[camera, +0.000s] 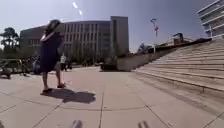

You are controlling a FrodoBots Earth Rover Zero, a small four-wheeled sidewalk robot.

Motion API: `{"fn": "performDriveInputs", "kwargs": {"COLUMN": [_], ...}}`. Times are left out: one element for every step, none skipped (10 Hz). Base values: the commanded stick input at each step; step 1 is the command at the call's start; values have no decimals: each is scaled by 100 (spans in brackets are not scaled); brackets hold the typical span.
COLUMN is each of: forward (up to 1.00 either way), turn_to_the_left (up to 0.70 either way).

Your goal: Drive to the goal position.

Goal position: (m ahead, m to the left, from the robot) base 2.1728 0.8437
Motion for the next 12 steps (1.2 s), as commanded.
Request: {"fn": "performDriveInputs", "kwargs": {"forward": [19, 8, 7, 7, 8, 9, 8, 9, 9, 8, 7, 8], "turn_to_the_left": [0, 0, 0, 0, 0, 0, 0, 0, 0, 0, 0, 0]}}
